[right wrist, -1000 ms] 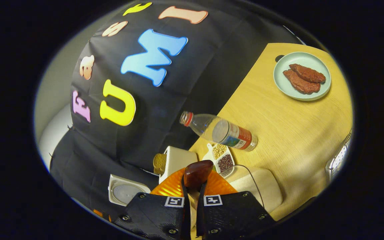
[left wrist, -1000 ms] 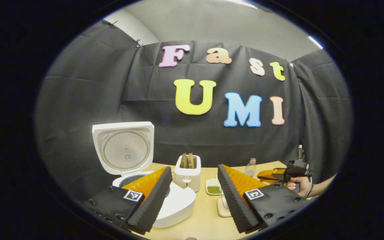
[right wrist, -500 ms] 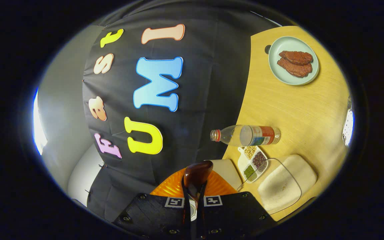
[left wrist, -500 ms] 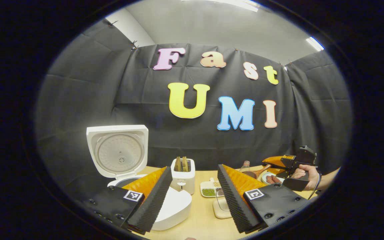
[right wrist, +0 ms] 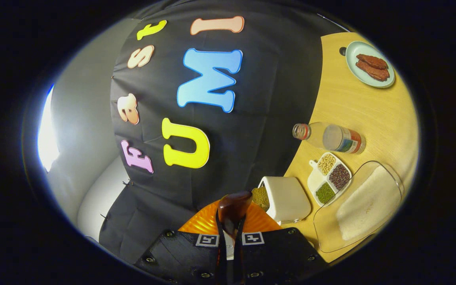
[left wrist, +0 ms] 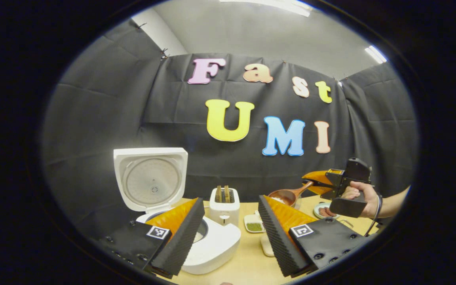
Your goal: Close the left gripper, press the button to open the rice cooker; take a wooden spoon from the chopstick holder with the right hand, scoop a spoonful of rice and pour it into the rice cooker, then put the wooden spoon back into the chopstick holder.
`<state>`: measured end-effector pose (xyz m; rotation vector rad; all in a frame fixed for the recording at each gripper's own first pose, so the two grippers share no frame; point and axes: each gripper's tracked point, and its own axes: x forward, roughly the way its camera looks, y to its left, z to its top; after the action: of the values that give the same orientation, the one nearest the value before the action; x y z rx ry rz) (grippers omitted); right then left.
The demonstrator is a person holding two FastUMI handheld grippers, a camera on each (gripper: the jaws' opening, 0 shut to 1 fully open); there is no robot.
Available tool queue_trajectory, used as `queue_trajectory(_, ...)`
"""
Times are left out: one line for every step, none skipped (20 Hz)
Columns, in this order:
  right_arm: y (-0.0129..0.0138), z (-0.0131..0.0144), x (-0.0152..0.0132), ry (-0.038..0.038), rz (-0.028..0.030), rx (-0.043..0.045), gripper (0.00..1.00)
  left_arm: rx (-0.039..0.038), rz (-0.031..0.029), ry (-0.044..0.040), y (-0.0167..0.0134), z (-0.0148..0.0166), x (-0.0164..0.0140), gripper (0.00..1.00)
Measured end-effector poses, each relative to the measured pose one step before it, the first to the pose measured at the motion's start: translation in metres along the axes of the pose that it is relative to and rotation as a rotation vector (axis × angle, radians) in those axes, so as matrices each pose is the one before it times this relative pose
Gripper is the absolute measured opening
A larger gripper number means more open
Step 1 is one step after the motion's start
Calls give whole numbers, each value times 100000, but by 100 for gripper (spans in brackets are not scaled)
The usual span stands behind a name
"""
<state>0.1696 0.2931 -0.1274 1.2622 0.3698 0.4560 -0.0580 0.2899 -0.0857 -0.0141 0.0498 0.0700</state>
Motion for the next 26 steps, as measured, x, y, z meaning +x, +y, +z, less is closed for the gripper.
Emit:
queue_trajectory(624,-769,718,1387,640,-464,7,-58,1033,-229,605,1,-339,92)
queue_trajectory(468,-882,551,1556,376,-905,7,-361,150,-186,328,-192,-178,95)
queue_trajectory(491,-839,731,1514,504,-1444,7,-215,-270,-304,229,4,-220,93)
queue_trajectory(636,-741,701,1296,693,-1503,7,402,583,159,552,-259,-245,95)
queue_trajectory(541,-722,765,1522,645,-1633,7,363,503,262,447,-217,-253,97)
queue_trajectory(415,-980,622,1354,885,-1446,7,27,372,404,365,-82,-301,98)
queue_trajectory(331,-689,659,1225,734,-1290,7,-398,323,439,401,-220,-310,96)
queue_trajectory(329,-681,566,1265,422,-1078,7,-251,10,259,422,-128,-161,96)
queue_trajectory(234,-650,678,1416,-7,-1265,7,40,-121,500,252,-185,-192,96)
queue_trajectory(281,-718,666,1400,33,-1048,7,290,227,539,370,-325,-292,96)
queue_trajectory(236,-528,715,1332,54,-1231,7,150,-12,218,235,-26,-134,98)
queue_trajectory(149,-540,464,1062,-58,-1272,7,126,284,99,272,0,-297,98)
queue_trajectory(134,-524,599,1171,-121,-1555,7,101,247,33,278,4,-170,98)
queue_trajectory(249,-591,634,1238,-52,-1941,7,38,-14,127,254,22,-180,96)
queue_trajectory(150,-470,794,1326,-116,-1887,7,31,-45,210,146,-330,-124,96)
queue_trajectory(257,-431,833,1448,-238,-1853,7,-18,-373,290,177,-237,-326,96)
queue_trajectory(212,-662,569,1560,-215,-1886,7,473,-932,653,108,-122,-137,97)
queue_trajectory(135,-579,752,1762,-184,-2221,7,1130,-500,275,222,-205,47,98)
queue_trajectory(358,-458,1015,1790,-389,-2705,7,855,-420,346,348,-52,9,99)
queue_trajectory(322,-422,929,1565,-466,-2725,7,558,-29,462,256,-9,-62,96)
queue_trajectory(296,-469,877,1506,-421,-2808,7,935,300,490,372,-438,-341,96)
queue_trajectory(284,-539,724,1563,-486,-3072,7,491,457,387,254,-263,-229,98)
queue_trajectory(274,-495,839,1553,-557,-3686,7,-280,603,311,204,-204,-214,96)
queue_trajectory(386,-563,778,1477,-448,-4026,7,-648,446,439,104,-397,-353,96)
queue_trajectory(325,-471,909,1980,-385,-3792,7,-401,437,966,35,-827,-313,97)
queue_trajectory(477,-571,846,2391,278,-3850,7,-415,683,1048,36,-597,-241,96)
